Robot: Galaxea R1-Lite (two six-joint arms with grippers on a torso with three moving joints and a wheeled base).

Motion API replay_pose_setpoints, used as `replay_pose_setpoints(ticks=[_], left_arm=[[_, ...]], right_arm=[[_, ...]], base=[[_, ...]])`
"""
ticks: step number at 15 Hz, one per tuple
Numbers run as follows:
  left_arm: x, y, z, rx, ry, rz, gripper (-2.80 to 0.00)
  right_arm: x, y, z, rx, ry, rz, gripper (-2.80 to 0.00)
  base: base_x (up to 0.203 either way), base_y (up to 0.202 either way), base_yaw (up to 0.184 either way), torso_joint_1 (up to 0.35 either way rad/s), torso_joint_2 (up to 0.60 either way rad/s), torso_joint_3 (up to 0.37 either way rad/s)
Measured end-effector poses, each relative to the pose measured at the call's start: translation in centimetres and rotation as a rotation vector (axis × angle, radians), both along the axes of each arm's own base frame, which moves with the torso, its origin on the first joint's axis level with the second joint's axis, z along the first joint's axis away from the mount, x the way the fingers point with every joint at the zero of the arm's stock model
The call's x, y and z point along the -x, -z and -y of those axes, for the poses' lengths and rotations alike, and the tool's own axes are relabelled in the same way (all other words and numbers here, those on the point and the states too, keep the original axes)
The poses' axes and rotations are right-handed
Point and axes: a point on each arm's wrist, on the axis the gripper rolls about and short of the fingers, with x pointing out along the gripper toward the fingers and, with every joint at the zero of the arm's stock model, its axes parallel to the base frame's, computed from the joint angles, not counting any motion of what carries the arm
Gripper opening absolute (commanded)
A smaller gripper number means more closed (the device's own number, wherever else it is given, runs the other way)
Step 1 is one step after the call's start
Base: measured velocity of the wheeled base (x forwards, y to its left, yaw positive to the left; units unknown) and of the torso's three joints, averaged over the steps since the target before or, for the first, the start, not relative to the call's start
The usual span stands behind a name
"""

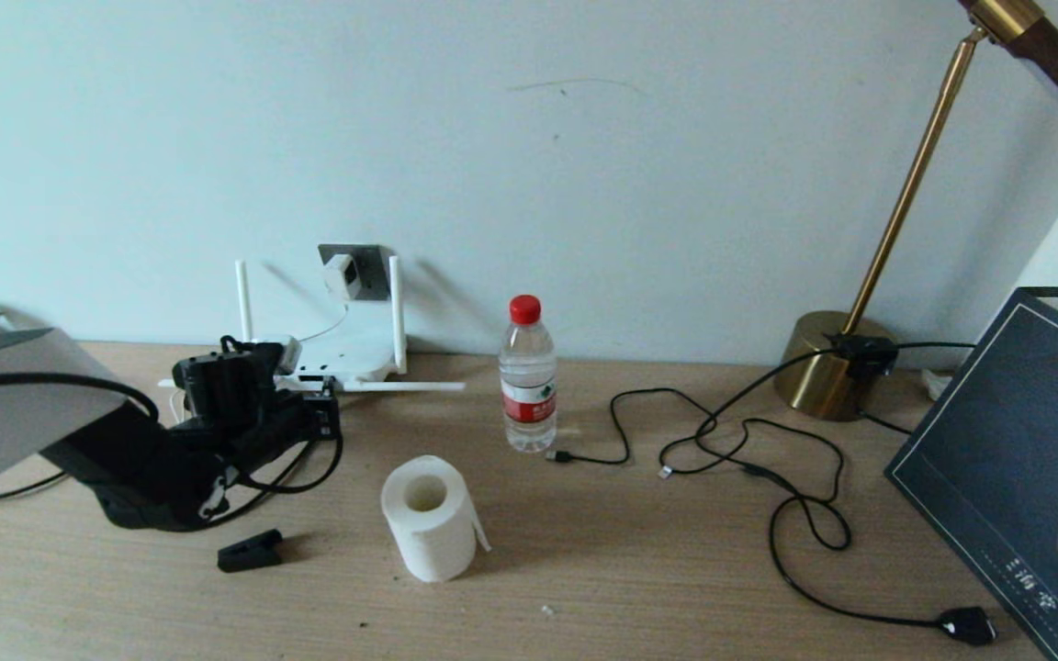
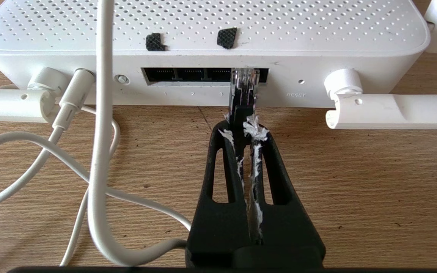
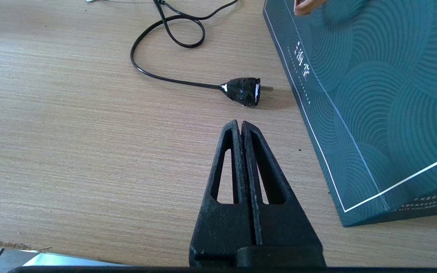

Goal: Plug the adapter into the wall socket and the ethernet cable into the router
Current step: Align cable and router interface, then plug cable into router interface

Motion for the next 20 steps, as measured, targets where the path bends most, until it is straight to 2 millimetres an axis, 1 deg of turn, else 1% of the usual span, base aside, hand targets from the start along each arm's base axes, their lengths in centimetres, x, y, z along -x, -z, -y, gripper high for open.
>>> replay_pose_setpoints(ticks=[6,9,12,16,20], left_arm=[[0.5,0.1,0.1,0.0,0.0,-0.01,-2.8],[1.0,0.1,0.1,0.0,0.001,-0.019,-2.8],[1.7,-0.3,0.1,0.0,0.001,-0.024,-2.8],[3.3,-1.2,0.1,0.0,0.006,-0.03,-2.8],[6.6,-3.0,0.2,0.01,0.041,-0.087,-2.8]], right_arm=[[0.0,0.0,0.0,-0.001,0.0,0.0,-2.8],[0.0,0.0,0.0,0.0,0.0,0.0,-2.8],[0.0,0.0,0.0,0.0,0.0,0.0,-2.8],[0.0,0.0,0.0,-0.001,0.001,0.0,-2.8],[0.0,0.0,0.0,0.0,0.0,0.0,-2.8]], base=[[0.0,0.0,0.0,0.0,0.0,0.0],[0.0,0.0,0.0,0.0,0.0,0.0],[0.0,0.0,0.0,0.0,0.0,0.0],[0.0,0.0,0.0,0.0,0.0,0.0],[0.0,0.0,0.0,0.0,0.0,0.0]])
